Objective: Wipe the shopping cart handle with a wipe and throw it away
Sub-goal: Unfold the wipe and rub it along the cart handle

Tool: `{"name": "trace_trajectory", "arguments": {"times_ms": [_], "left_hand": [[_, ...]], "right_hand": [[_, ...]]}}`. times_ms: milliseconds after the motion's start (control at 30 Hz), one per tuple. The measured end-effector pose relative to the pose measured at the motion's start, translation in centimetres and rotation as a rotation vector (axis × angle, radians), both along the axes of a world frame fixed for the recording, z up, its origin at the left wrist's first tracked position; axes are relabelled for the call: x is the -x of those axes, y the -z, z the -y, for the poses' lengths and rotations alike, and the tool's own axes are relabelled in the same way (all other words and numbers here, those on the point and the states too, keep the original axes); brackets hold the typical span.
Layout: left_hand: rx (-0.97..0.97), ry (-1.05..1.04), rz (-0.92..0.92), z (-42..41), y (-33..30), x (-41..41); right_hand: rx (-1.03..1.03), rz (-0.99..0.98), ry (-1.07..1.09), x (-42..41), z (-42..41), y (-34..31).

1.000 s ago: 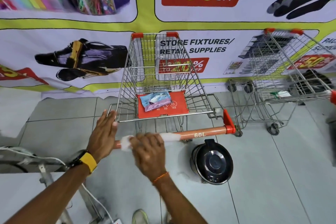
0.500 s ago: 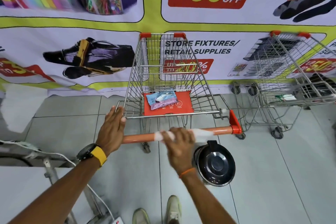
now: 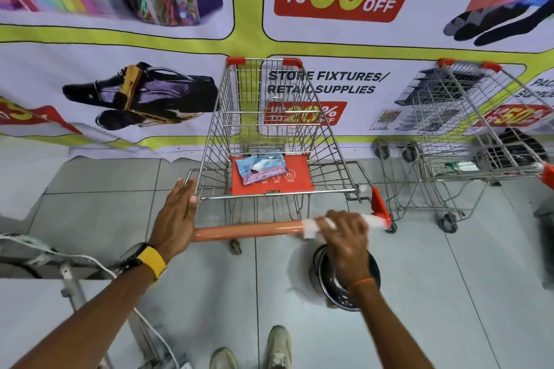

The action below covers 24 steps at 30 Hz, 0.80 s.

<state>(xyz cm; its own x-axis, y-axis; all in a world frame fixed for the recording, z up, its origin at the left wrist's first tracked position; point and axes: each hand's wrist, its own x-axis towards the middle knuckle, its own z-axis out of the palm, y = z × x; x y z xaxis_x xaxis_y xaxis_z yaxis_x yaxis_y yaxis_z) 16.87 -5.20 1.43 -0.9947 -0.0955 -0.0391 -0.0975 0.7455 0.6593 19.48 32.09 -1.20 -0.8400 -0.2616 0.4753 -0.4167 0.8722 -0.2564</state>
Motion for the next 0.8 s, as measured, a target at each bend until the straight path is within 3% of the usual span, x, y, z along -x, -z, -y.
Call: {"name": "trace_trajectory", "arguments": {"times_ms": [100,200,467,567,800], "left_hand": [[-0.004,0.008,-0.006,0.0,0.0,0.0],[0.025,0.004,-0.002,0.0,0.2,0.1],[0.037,0.014,-0.031,-0.1,0.5,0.2],[-0.006,-0.012,-0.019,0.2,0.3,0.1],[0.065,0.043,-0.013,0.1,0.5,0.0]], "right_hand": [[-0.012,-0.023,0.107,0.4,-3.6,-0.4],[0.056,0.014,0.195,-0.1,-1.1,0.3],[0.216,0.066,-0.046,-2.7,19.6,1.1],[0.241,0.061,-0.048,-3.1,23.4,0.9],[0.07,0.076,-0.125,-1.5,15.6,0.2]]}}
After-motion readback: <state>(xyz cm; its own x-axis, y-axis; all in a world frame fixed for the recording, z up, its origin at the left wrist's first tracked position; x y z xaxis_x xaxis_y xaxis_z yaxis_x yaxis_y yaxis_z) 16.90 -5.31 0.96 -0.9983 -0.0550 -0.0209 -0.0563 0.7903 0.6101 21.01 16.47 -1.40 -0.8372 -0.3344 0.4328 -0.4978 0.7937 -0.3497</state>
